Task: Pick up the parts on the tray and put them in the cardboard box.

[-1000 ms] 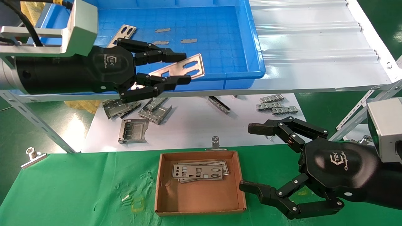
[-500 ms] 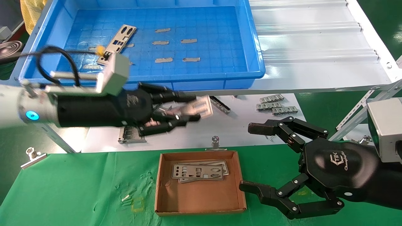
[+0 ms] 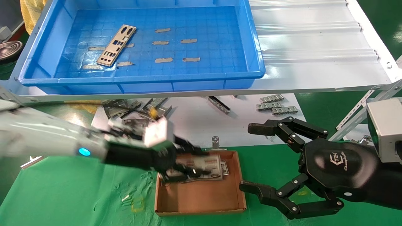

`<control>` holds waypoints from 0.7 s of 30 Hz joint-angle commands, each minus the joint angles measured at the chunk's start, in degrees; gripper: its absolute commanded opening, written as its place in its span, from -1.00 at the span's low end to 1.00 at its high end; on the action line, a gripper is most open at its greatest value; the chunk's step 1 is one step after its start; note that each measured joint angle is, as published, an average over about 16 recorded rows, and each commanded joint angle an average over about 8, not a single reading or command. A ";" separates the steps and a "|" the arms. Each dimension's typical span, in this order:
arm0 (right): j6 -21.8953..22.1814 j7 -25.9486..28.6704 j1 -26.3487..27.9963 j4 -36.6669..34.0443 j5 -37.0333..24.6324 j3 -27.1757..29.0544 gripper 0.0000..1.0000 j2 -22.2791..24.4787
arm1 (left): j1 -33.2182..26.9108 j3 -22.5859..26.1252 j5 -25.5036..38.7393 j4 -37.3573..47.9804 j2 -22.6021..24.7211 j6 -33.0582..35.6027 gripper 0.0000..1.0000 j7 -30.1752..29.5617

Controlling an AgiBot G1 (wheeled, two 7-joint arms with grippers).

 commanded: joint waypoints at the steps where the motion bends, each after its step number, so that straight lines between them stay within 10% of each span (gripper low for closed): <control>1: 0.00 0.00 0.00 0.00 0.00 0.00 1.00 0.00 | 0.83 1.26 1.86 1.25 1.72 -1.10 -1.00 2.08; 21: 0.00 0.00 0.00 0.00 0.00 0.00 1.00 0.00 | 3.35 1.90 2.64 4.07 7.38 -14.64 -1.00 12.28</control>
